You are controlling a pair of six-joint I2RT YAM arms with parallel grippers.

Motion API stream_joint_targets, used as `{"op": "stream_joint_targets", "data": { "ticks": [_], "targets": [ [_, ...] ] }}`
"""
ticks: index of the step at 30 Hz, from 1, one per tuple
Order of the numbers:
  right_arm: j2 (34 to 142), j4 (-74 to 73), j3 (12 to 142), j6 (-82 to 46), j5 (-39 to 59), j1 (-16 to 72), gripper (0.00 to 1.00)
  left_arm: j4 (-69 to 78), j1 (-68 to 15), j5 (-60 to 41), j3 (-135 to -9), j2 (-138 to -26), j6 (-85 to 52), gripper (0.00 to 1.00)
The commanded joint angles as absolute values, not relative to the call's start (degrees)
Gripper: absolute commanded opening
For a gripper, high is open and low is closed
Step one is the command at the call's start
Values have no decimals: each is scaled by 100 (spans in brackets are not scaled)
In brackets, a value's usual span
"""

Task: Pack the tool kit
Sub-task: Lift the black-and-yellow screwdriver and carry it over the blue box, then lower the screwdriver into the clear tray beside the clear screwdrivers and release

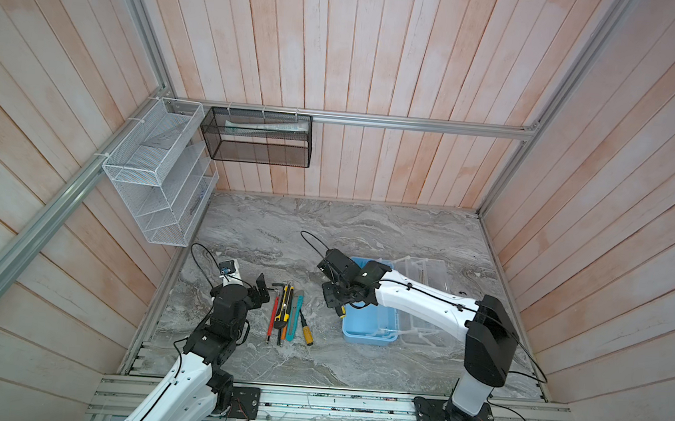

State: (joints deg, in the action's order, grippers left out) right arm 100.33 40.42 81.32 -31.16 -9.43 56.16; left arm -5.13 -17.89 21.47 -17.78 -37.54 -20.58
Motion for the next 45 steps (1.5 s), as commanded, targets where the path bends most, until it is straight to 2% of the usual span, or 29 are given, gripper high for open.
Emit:
{"op": "stream_joint_targets", "data": {
  "ticks": [1, 18, 26, 45],
  "targets": [
    [9459, 4367, 7943, -2865, -1274, 5238, 0, -465, -1760, 2184, -1892, -3738, -2042, 100],
    [7625, 5212, 7004, -2347, -2016, 2966, 0, -416, -1758, 2190, -2007, -4085, -2047, 100],
    [7465, 5332, 6697, -2226, -2502, 2510, 0, -400, -1758, 2153, -2078, -4255, -2025, 100],
    [7426, 4705, 5878, -2075, -2009, 2197, 0, -399, -1760, 2136, -2024, -4149, -2021, 100]
  ]
}}
